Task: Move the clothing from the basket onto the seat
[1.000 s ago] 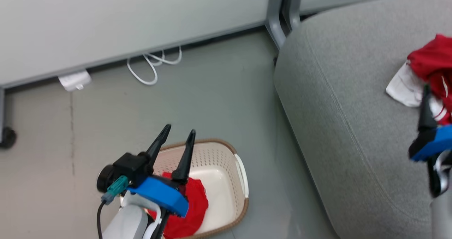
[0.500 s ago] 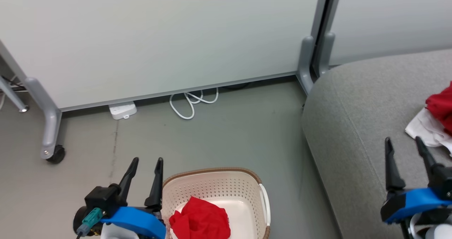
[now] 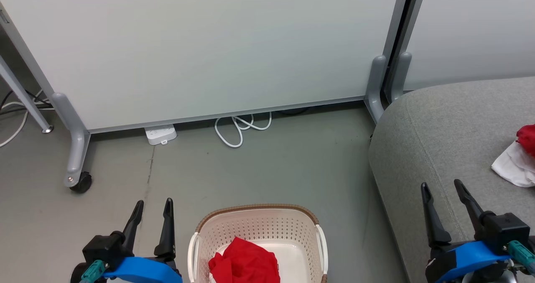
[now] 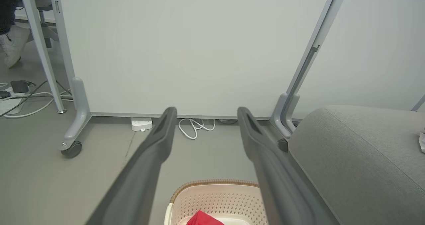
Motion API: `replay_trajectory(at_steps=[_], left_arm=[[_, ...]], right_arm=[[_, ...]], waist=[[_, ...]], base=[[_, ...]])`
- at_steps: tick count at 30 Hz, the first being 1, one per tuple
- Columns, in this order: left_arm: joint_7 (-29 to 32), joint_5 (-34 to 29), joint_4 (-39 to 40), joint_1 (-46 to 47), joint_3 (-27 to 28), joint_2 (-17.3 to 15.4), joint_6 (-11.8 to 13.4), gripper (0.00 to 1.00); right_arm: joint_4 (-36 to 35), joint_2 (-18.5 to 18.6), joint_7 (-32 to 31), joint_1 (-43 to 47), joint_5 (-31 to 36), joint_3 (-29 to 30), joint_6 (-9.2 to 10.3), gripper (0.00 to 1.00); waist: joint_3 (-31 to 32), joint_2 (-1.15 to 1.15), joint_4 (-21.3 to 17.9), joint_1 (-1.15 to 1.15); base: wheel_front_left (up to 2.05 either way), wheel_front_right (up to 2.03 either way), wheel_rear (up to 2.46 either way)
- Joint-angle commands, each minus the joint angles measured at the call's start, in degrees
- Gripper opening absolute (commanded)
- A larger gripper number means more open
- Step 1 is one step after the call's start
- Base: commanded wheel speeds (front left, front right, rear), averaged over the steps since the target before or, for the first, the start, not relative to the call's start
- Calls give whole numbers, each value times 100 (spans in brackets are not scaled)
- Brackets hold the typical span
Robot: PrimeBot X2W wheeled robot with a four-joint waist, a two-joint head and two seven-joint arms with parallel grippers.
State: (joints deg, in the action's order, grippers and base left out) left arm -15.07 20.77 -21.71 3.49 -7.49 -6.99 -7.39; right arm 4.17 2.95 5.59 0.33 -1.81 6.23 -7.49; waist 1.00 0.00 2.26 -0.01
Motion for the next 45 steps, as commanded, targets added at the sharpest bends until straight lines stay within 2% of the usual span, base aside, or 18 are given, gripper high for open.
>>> replay_trajectory(at_steps=[1, 15, 21, 27, 31, 37, 45], left_arm=[[-15, -30, 20, -75, 53, 17, -15, 100], [-15, -25, -82, 13, -37, 35, -15, 100], [-15, -18, -180, 196, -240, -21, -15, 100], [-15, 33, -511, 662, -684, -114, -15, 100], [-4, 100, -1010, 1261, -1207, -242, -15, 100], [222, 307, -1863, 2422, -2080, -551, -15, 100], [569, 550, -2481, 3416, -2868, -901, -13, 100]], right_arm=[[-34, -7, -25, 61, -37, -38, -1, 100], [6, -9, -11, -20, -116, -151, -1, 100], [-102, -8, -8, -193, -123, -227, -1, 100], [-262, -7, 5, -546, -92, -393, -1, 100], [-388, -7, 27, -903, -70, -590, -1, 100], [-530, -7, 132, -1605, -114, -953, -1, 100], [-536, -9, 370, -2069, -324, -1140, -1, 100]], waist=[[-4, 0, -6, 1], [-62, 0, 5, 1], [-388, 0, -36, 1], [-1036, 0, -135, 1], [-1666, 0, -284, 1], [-2853, 0, -754, 1], [-3855, 0, -1232, 1]], base=[[0, 0, 0], [0, 0, 0], [0, 0, 0], [0, 0, 0], [0, 0, 0], [0, 0, 0], [0, 0, 0]])
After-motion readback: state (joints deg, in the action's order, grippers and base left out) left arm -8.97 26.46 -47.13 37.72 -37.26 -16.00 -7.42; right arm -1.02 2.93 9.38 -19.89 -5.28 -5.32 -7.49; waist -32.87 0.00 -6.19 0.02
